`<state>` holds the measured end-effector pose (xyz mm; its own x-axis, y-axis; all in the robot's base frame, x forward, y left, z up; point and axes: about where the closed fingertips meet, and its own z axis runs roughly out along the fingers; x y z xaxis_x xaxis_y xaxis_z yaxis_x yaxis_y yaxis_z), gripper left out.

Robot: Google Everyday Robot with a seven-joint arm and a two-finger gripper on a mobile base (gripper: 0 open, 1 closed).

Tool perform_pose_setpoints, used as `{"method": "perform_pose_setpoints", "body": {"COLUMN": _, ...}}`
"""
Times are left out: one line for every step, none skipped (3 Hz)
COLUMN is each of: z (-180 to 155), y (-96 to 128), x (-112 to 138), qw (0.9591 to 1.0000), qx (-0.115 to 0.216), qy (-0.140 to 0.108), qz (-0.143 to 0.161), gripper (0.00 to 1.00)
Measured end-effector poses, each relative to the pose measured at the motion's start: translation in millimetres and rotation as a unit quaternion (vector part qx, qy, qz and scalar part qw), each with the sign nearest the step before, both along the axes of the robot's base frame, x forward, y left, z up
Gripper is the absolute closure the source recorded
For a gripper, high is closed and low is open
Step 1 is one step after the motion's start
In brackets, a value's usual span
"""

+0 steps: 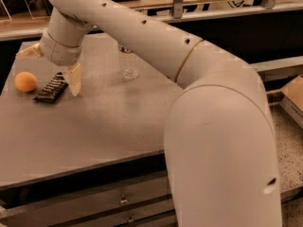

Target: Move rxbar chocolate near orange

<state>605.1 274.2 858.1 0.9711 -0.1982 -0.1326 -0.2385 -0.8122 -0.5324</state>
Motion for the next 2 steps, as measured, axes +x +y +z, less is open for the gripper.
{"method": "perform_pose_setpoints", "body": {"z": 0, "y": 0, "x": 0, "qw": 1.0, "qx": 0.0, "qy": 0.0, "qz": 0.0, "gripper": 0.0}}
{"method": "perform_pose_setpoints", "body": {"z": 34, "y": -21, "x": 1, "qw": 0.999, "qx": -0.003, "qy": 0.007, "qz": -0.045, "gripper": 0.0}}
